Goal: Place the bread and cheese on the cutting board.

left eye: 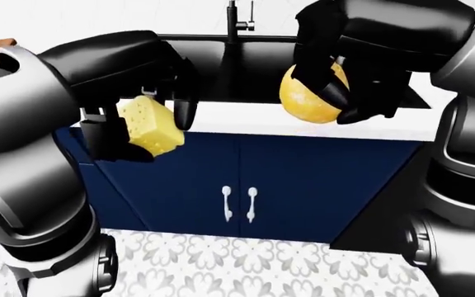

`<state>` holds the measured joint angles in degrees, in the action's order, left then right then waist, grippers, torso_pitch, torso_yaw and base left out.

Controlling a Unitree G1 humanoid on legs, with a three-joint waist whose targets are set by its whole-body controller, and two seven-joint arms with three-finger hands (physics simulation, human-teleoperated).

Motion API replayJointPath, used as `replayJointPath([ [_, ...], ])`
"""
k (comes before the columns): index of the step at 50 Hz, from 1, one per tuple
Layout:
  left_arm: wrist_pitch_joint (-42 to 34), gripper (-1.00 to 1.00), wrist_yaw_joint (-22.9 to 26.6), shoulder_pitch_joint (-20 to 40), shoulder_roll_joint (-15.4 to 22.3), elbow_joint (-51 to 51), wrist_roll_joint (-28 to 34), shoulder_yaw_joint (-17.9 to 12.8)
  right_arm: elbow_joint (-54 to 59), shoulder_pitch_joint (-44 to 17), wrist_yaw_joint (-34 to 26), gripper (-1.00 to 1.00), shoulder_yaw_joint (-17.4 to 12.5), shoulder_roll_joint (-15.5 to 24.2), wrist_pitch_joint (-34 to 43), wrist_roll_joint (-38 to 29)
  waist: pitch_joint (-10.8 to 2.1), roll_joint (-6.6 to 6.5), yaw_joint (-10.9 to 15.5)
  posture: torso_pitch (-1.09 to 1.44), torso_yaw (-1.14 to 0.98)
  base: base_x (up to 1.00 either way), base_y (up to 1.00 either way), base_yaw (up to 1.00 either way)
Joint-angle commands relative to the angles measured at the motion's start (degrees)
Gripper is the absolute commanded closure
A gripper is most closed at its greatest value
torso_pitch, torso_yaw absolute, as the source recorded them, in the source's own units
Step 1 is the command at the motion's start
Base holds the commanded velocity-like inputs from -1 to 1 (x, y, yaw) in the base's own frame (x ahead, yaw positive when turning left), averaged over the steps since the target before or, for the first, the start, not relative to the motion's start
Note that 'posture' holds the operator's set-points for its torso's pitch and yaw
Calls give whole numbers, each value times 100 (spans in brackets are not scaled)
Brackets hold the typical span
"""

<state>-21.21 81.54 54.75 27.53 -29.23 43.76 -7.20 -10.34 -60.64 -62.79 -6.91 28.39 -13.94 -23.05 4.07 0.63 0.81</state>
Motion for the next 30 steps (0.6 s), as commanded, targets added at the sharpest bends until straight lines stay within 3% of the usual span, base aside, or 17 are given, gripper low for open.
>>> replayJointPath([
  [1,16,100,-125,191,51,-84,15,-83,-43,-163,110,100,-119,62,-10,2,-158,-34,-25,0,0,0,33,0],
  [2,22,100,-132,185,51,-83,13,-83,-36,-161,111,100,-118,62,-20,2,-135,-55,29,0,0,0,33,0],
  [4,21,100,-136,193,51,-74,11,-81,-23,-177,102,100,-121,68,-25,10,-205,-101,-4,0,0,0,33,0],
  [6,17,100,-138,186,46,-82,9,-80,-29,-162,89,100,-124,73,-43,23,-148,141,20,0,0,0,35,0],
  [7,19,100,-141,175,46,-86,10,-80,-35,-152,87,100,-125,72,-43,23,-198,181,-20,0,0,0,40,0],
  [9,23,100,-148,165,45,-88,10,-81,-40,-139,82,100,-129,73,-43,22,-212,221,-33,0,0,0,41,0],
  [11,13,100,-143,176,42,-90,13,-75,-44,-143,80,100,-135,77,-45,31,-143,172,-33,0,0,0,44,0],
  [13,10,100,-143,178,35,-92,18,-67,-46,-144,78,100,-140,84,-43,37,-94,84,-23,0,0,0,52,0],
  [15,2,100,-140,180,23,-103,25,-58,-58,-141,65,100,-149,94,-29,50,-137,-73,-26,0,0,0,53,0],
  [17,-9,100,-129,180,12,-114,34,-51,-72,-123,61,100,-156,103,-27,62,-226,-406,-60,0,0,0,54,0],
  [18,-10,100,-126,184,8,-113,38,-46,-66,-121,66,100,-157,106,-32,62,-306,-687,-67,0,0,0,53,0],
  [19,-9,100,-127,190,2,-108,40,-43,-66,-118,62,100,-157,111,-31,66,-228,-395,-47,0,0,0,54,0],
  [20,-10,100,-126,190,-2,-109,43,-42,-64,-117,62,100,-157,114,-33,67,-158,-470,-54,0,0,0,53,0],
  [21,-6,100,-124,184,-6,-115,42,-42,-57,-125,66,100,-156,114,-36,70,-143,-446,-46,0,0,0,53,0],
  [24,6,100,-130,162,-11,-119,41,-50,-39,-126,76,100,-152,115,-51,68,-156,-257,-97,0,0,0,53,0],
  [26,4,100,-125,160,-12,-128,38,-53,-26,-137,81,100,-150,116,-60,69,-96,-163,-127,0,0,0,54,0],
  [30,2,100,-126,164,-12,-128,39,-53,-21,-154,65,100,-150,126,-55,75,-108,-2,-156,0,0,0,53,0],
])
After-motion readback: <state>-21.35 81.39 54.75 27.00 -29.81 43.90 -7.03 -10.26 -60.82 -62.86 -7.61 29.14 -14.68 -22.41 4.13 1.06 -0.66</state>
